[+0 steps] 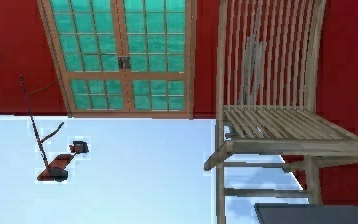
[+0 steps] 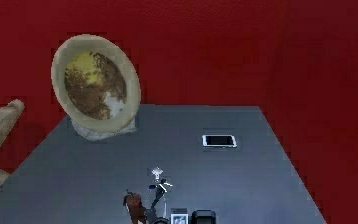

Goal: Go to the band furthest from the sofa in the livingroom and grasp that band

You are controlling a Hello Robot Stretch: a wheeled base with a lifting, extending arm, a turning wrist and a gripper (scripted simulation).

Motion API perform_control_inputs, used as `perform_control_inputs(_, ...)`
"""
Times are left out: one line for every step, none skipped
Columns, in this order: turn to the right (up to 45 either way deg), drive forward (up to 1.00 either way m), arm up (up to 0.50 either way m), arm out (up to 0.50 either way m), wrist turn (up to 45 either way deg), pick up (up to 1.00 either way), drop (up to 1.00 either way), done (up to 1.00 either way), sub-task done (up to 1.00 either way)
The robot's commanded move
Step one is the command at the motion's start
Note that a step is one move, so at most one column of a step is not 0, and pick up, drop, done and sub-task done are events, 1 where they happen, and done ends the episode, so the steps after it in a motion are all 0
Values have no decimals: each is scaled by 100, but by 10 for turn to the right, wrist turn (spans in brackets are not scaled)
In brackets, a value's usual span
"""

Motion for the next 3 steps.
perform_control_inputs(0, 0, 0, 0, 0, 100, 0, 0, 0)
perform_control_inputs(0, 0, 10, 0, 0, 0, 0, 0, 0)
perform_control_inputs(0, 0, 0, 0, 0, 0, 0, 100, 0)
